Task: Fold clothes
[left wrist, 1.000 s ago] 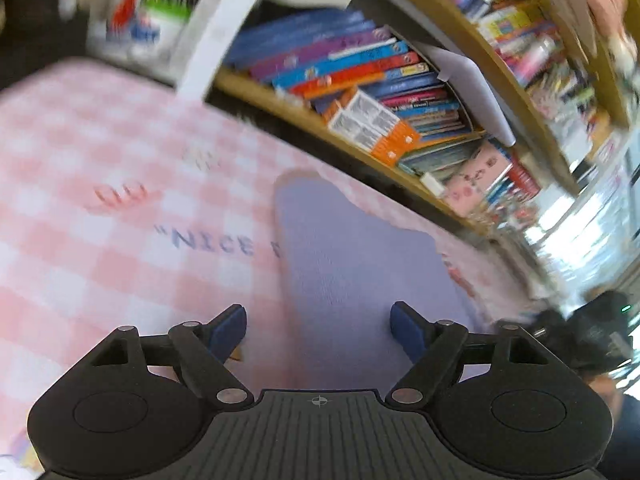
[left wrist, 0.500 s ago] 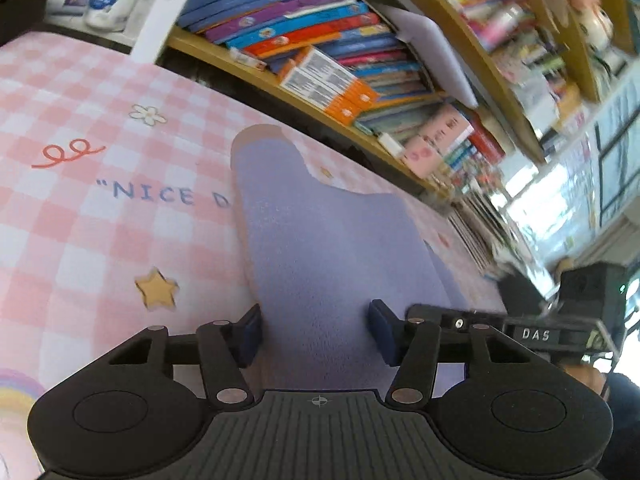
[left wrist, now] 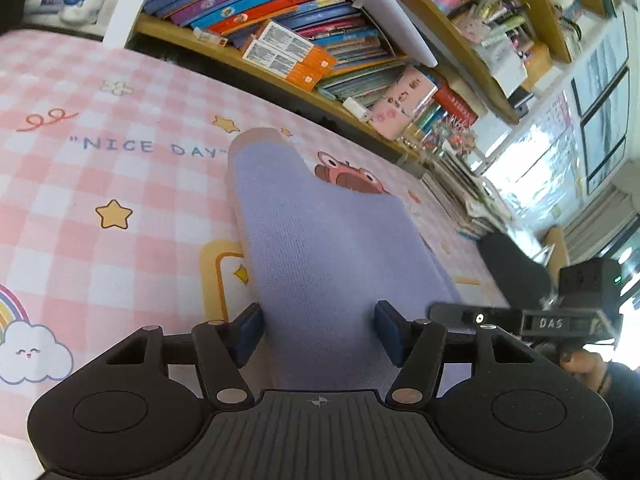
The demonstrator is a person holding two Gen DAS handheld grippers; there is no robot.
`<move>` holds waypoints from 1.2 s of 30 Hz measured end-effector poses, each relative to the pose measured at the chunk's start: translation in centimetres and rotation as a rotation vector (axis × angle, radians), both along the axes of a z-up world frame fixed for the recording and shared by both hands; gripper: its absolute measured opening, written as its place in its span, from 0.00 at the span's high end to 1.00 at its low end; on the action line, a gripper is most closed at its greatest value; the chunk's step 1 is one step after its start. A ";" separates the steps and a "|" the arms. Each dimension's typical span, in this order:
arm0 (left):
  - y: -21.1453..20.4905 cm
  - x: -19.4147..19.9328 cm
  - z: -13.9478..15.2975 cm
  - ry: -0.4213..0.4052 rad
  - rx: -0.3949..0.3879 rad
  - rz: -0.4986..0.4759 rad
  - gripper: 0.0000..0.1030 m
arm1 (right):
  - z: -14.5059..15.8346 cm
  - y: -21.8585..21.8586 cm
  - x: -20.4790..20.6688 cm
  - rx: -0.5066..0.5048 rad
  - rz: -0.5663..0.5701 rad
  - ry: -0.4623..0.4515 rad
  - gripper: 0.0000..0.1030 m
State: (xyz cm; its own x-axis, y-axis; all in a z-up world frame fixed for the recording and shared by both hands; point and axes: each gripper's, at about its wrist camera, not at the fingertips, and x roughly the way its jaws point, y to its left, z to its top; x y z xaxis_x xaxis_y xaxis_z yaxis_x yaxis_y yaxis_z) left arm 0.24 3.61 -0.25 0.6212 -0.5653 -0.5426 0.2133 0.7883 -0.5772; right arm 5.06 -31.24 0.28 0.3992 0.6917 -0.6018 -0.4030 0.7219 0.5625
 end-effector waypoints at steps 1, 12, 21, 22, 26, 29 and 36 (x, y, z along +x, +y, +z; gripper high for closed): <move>0.1 0.1 -0.2 0.005 -0.011 0.000 0.40 | -0.3 -0.1 0.2 0.015 -0.005 0.018 0.52; 0.3 1.1 -0.2 -0.024 -0.073 0.023 0.48 | -1.4 1.1 0.9 0.088 0.009 0.016 0.63; 0.5 1.9 2.6 -0.140 -0.035 0.050 0.50 | 2.5 2.4 1.6 0.078 0.039 -0.200 0.70; 0.7 2.3 2.8 -0.147 -0.035 0.056 0.50 | 2.8 2.8 2.4 0.077 0.042 -0.213 0.70; 2.4 6.0 3.0 -0.135 -0.042 0.083 0.50 | 3.6 4.9 6.1 0.071 0.055 -0.230 0.70; 3.6 9.8 3.1 -0.123 -0.034 0.101 0.50 | 3.7 6.8 10.1 0.065 0.061 -0.213 0.70; 4.7 17.8 2.7 -0.116 -0.004 0.132 0.50 | 2.3 9.0 18.3 0.077 0.010 -0.182 0.71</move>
State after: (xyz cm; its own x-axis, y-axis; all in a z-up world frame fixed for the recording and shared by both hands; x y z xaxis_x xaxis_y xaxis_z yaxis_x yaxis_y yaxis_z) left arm 18.00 8.27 2.47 0.7487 -0.4766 -0.4607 0.1735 0.8117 -0.5577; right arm 23.39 -22.28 2.62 0.4895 0.7374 -0.4654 -0.5097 0.6750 0.5334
